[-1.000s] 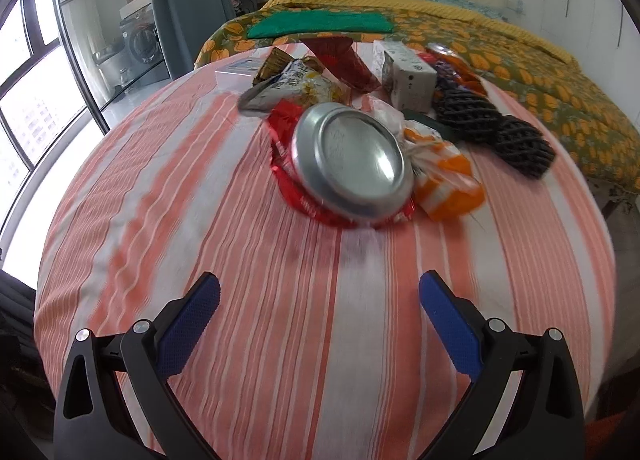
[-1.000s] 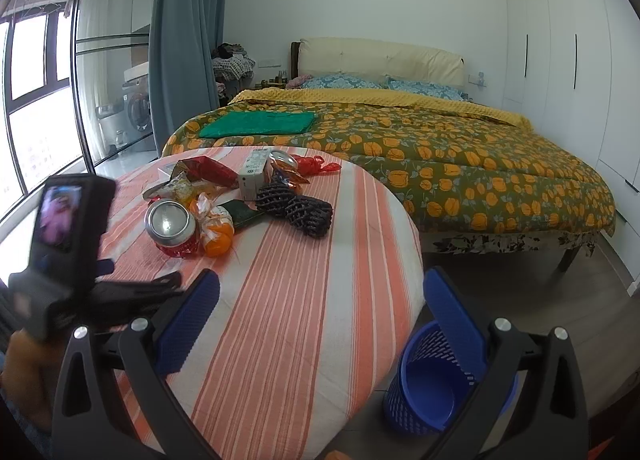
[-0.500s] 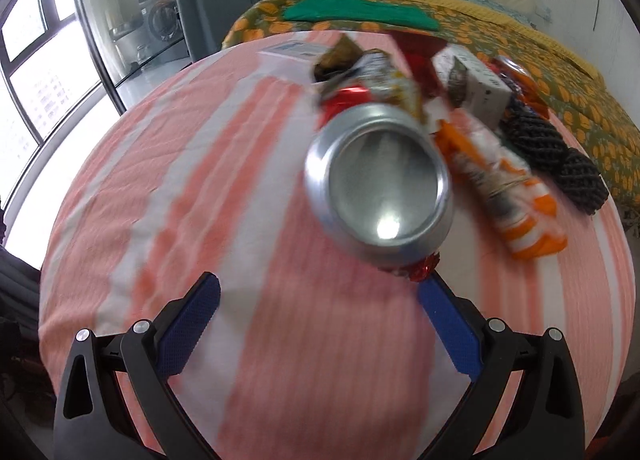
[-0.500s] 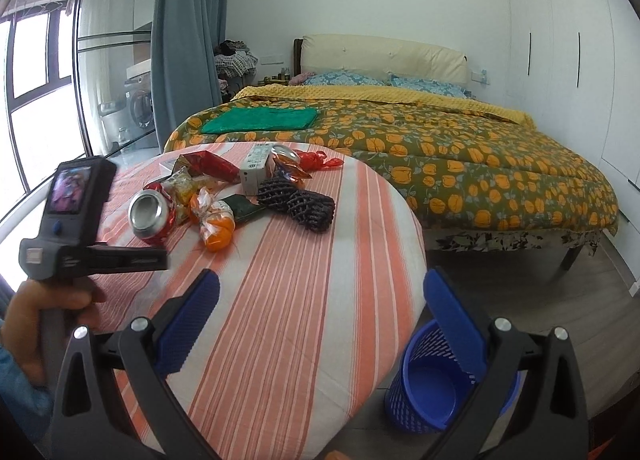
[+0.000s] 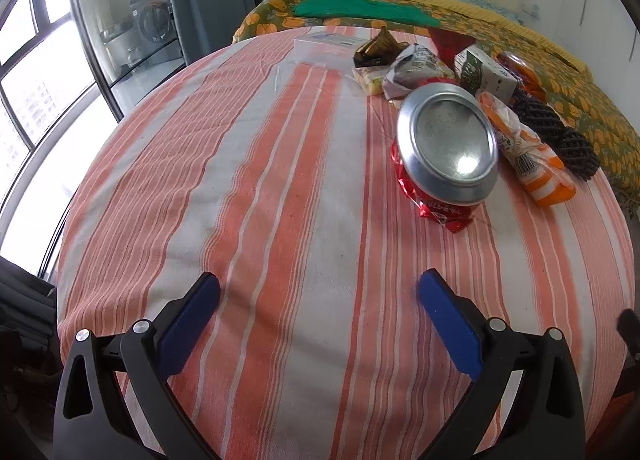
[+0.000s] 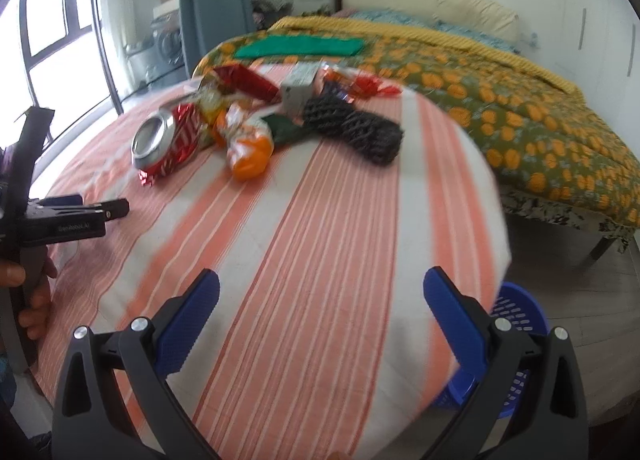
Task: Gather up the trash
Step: 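Grasp the crushed silver can with the left tool while the right tool grasps the orange wrapper, then carry the can and orange wrapper over the blue wastebasket with both tools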
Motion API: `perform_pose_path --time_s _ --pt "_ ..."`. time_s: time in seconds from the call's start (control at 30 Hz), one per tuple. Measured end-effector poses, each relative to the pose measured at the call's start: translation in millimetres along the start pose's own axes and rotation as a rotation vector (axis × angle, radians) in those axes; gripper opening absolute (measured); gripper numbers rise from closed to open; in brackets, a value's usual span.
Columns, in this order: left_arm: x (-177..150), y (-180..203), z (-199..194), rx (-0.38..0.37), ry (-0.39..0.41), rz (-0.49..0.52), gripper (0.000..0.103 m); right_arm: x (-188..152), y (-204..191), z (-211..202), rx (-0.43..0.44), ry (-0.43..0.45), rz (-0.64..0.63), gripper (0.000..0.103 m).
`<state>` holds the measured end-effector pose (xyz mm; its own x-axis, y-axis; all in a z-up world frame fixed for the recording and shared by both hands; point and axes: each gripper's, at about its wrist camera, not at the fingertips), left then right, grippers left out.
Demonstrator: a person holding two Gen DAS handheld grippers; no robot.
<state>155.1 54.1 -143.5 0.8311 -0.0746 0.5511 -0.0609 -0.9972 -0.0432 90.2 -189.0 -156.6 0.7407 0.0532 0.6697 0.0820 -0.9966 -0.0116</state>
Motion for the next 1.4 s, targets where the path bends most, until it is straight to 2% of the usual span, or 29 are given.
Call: perform_pose_path --time_s 0.07,0.13,0.2,0.27,0.37,0.4,0.47,0.53,0.67,0.83,0.97,1.0,1.03,1.1,1.17,1.4 --pt "2 1 -5 -0.066 0.008 0.006 0.098 2 -1 7 0.016 -0.024 -0.019 0.098" --pt "11 2 -16 -0.147 0.058 0.009 0.098 8 1 11 0.037 -0.028 -0.030 0.098" --pt "25 9 -26 -0.195 0.106 0.035 0.098 18 7 14 0.047 -0.029 -0.021 0.098" --pt "40 18 -26 -0.212 0.133 0.060 0.097 27 14 16 0.054 -0.030 -0.002 0.098" --pt "59 36 -15 -0.214 0.127 0.106 0.088 35 19 15 0.076 -0.033 0.010 0.098" --pt "63 40 -11 -0.207 0.125 0.125 0.086 43 20 13 0.106 -0.033 0.010 0.098" --pt "66 49 -4 -0.165 0.129 0.171 0.079 47 19 12 0.118 -0.035 -0.001 0.098" --pt "68 50 1 -0.165 0.125 0.191 0.061 55 13 15 0.136 -0.040 -0.031 0.098" --pt "61 31 -6 -0.200 0.141 0.170 0.061 72 1 24 0.173 -0.052 -0.079 0.096" --pt "41 8 -26 -0.270 0.116 0.160 0.061 104 -34 51 0.195 -0.098 -0.197 0.087" --pt "23 1 -41 -0.288 0.109 0.166 0.061 128 -57 76 0.147 -0.114 -0.257 0.085" --pt "19 0 -42 -0.296 0.105 0.162 0.061 131 -62 83 0.134 -0.127 -0.273 0.077" --pt "15 -1 -44 -0.310 0.098 0.155 0.061 132 -67 91 0.116 -0.145 -0.295 0.058" --pt "9 -1 -46 -0.321 0.094 0.149 0.061 131 -73 101 0.085 -0.189 -0.336 0.043" --pt "3 2 -49 -0.329 0.096 0.150 0.061 127 -70 97 0.071 -0.191 -0.340 0.043" --pt "-5 29 -64 -0.415 0.109 0.153 0.061 104 -19 26 0.193 -0.082 -0.148 0.043"
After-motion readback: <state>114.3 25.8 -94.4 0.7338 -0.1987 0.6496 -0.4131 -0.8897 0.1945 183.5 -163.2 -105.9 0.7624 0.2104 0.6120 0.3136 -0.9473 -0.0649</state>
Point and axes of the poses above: each gripper's, at about its wrist camera, not at the fingertips, and z roughly the way its jaws point, y to its right, x to its top, and after that the axes turned 1 degree about -y, right-handed
